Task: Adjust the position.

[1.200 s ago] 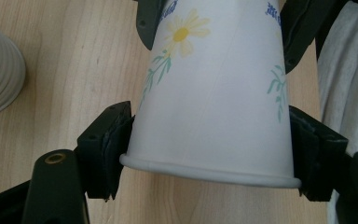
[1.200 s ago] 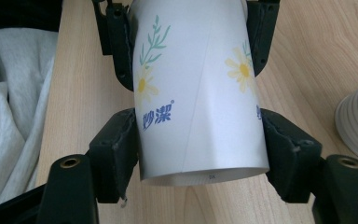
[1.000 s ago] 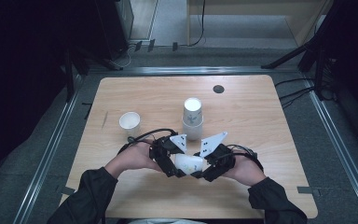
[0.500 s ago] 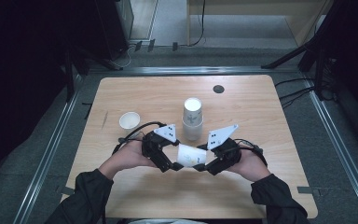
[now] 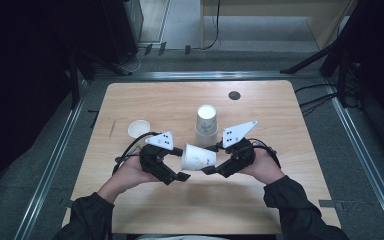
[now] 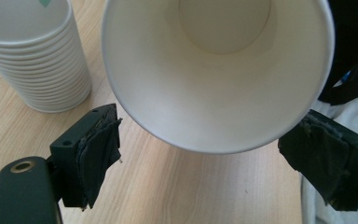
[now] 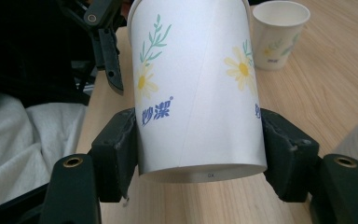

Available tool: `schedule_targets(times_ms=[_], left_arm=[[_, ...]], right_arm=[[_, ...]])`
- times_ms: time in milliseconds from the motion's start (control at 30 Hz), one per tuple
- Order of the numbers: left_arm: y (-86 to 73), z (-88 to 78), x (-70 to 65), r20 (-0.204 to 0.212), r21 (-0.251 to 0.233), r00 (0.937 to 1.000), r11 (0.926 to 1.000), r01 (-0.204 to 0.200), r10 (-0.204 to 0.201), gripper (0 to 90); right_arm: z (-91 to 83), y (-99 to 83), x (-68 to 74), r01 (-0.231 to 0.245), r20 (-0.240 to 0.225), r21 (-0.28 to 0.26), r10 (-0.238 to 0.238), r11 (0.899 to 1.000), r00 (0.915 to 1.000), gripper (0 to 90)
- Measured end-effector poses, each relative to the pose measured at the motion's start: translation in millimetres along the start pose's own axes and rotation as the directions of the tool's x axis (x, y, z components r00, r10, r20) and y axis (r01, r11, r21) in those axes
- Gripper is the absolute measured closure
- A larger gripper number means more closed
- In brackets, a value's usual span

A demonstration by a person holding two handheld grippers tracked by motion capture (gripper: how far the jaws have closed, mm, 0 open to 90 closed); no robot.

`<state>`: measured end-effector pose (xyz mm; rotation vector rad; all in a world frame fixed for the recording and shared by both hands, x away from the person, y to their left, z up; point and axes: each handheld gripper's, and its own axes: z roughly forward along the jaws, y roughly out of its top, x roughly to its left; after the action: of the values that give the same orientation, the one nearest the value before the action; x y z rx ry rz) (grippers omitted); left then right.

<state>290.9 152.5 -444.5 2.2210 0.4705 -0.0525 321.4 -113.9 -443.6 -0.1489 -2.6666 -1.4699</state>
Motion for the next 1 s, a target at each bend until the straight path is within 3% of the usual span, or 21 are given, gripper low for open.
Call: schedule_targets(times_ms=[200,400,533,800,1000], left_arm=[[-5.0,-10.8,-2.4,0.006,-0.081,0.9989,0.9956,0.048,-0.047,13.7],[-7.8,-15.0,-1.8,0.013,-0.126,0.9971,0.9891,0.076,-0.075,16.1],[-8.5,-15.4,-0.9,0.02,-0.126,0.9964,0.9884,0.084,-0.082,20.3],[-6.5,-16.5,-2.3,0.014,-0.122,0.9987,0.9913,0.049,-0.048,23.9],[-3.1,-16.6,-0.9,-0.008,-0.093,0.9996,0.9953,0.027,-0.028,24.4]], right_arm=[[11.9,5.1,-3.6,0.01,-0.058,0.008,-0.01,1.0,0.9983,34.7],[20.7,9.9,-3.4,0.014,-0.091,0.005,-0.014,1.0,0.9958,34.7],[23.1,10.3,-3.0,0.014,-0.095,0.014,-0.013,1.0,0.9954,34.7],[21.4,10.3,-1.1,0.018,-0.082,0.014,-0.017,1.0,0.9965,34.2],[21.0,8.1,-0.4,0.0,-0.057,0.037,0.002,0.999,0.9984,25.1]])
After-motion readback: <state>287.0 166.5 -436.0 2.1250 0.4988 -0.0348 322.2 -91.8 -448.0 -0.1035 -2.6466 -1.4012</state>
